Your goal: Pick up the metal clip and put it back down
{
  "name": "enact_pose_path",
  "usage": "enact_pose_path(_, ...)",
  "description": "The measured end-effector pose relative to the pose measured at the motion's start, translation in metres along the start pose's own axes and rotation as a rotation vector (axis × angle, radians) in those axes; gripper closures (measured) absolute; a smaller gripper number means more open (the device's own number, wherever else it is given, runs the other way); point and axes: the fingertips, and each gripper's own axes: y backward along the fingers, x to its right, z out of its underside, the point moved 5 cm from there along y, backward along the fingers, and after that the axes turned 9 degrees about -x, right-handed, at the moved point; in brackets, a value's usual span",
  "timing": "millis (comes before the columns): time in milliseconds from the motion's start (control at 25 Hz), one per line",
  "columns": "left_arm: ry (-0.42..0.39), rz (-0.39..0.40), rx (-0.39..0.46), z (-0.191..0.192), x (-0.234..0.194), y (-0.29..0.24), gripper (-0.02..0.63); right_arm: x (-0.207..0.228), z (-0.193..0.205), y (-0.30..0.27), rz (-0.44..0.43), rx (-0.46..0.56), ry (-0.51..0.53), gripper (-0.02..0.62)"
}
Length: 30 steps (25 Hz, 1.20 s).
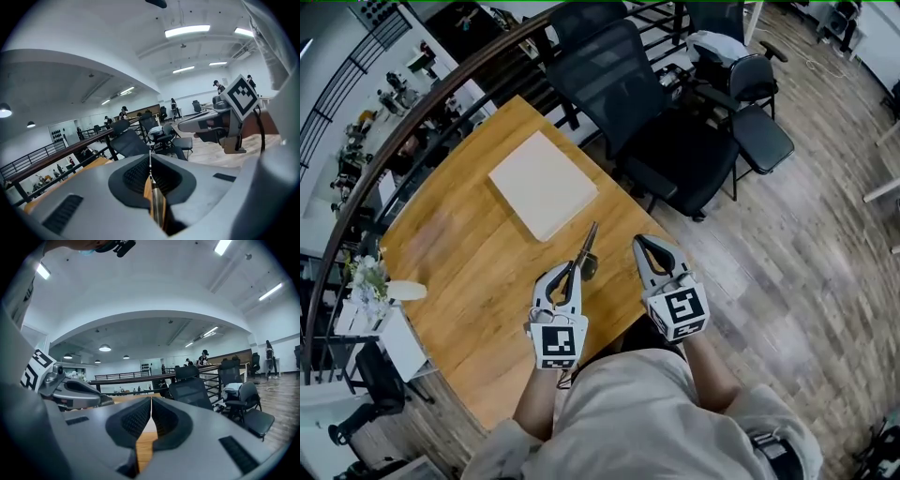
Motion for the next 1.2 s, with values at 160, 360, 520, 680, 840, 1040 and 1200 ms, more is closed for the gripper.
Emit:
enact_pose_path(160, -0.055, -0.025, -0.042, 0.01, 0.011, -0.019, 0.575, 0.013, 0.01, -0.013, -0.026, -0.015, -0.002, 0.569)
enact_pose_path(360, -0.094, -0.037, -0.095, 0.029, 0.021, -0.042, 0.575, 0.023, 0.025, -0.033, -0.066, -0.05, -0.006, 0.569)
enact_pose_path(520, -0.167, -0.06, -0.145, 0.045, 0.027, -0.065, 0.575, 0.035, 0.042, -0.051, -0.081, -0.092, 0.017, 0.569)
enact_pose_path(680, -0.246, -0.086, -0.203, 0.061, 0.027, -0.088, 0.575, 0.04, 0.058, -0.066, -0.112, -0.13, 0.009, 0.569)
enact_pose_path(840, -0.293, -0.1, -0.241, 0.072, 0.027, -0.109, 0.575, 0.043, 0.074, -0.082, -0.155, -0.168, 0.017, 0.569)
enact_pose_path(1040, -0.325, -0.129, -0.267, 0.08, 0.026, -0.135, 0.575, 0.054, 0.09, -0.097, -0.185, -0.213, 0.007, 0.569)
enact_pose_path(1200, -0.377, -0.131, -0.3, 0.09, 0.023, -0.157, 0.575, 0.059, 0.098, -0.108, -0.204, -0.237, -0.002, 0.569)
